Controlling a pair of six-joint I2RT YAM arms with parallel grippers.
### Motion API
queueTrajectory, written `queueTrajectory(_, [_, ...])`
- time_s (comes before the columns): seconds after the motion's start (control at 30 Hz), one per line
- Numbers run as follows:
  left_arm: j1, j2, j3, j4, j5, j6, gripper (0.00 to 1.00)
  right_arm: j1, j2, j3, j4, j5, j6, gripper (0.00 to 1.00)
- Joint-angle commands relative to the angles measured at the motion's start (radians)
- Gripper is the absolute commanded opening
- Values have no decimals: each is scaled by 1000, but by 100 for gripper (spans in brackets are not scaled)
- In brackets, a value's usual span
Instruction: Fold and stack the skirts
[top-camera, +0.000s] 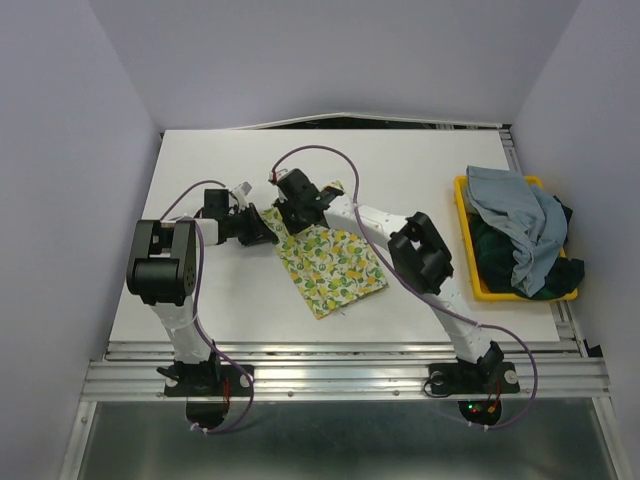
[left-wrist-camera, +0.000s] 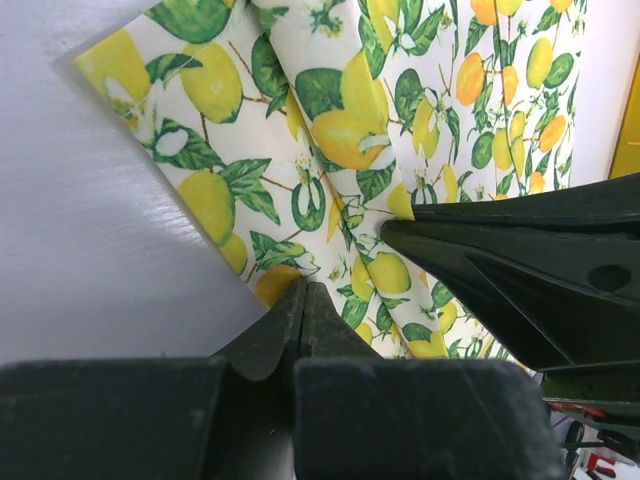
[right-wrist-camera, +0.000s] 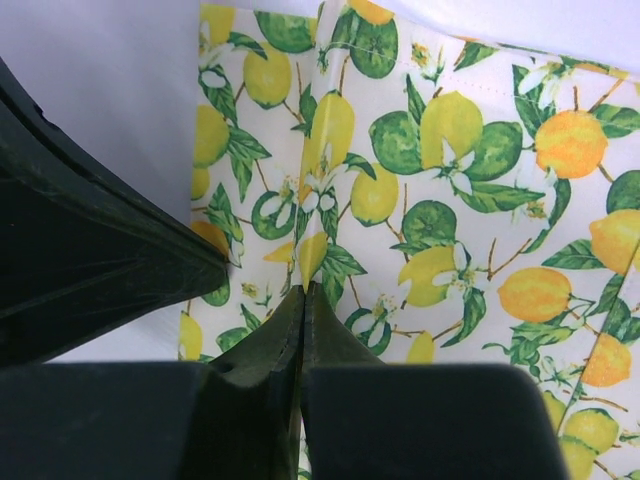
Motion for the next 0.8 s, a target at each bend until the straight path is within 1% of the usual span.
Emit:
queueTrajectory(0.0, [-5,8,15,11,-19,-6,0,6,-7,80,46,7,31,1])
queueTrajectory(0.17, [-6,8,14,11,-18,-7,0,6,19,109,42,-19,43,1])
queueTrajectory(0.3, [-6,8,14,11,-21,-10,0,15,32,108,31,-71,64,1])
queueTrajectory(0.63, [-6,2,31,-7,-44,-6,0,24,35,68,20,-115,109,1])
queueTrajectory(0.77, [-6,1,31,-12,-45,-3,0,24,50,103,31,-114,141,1])
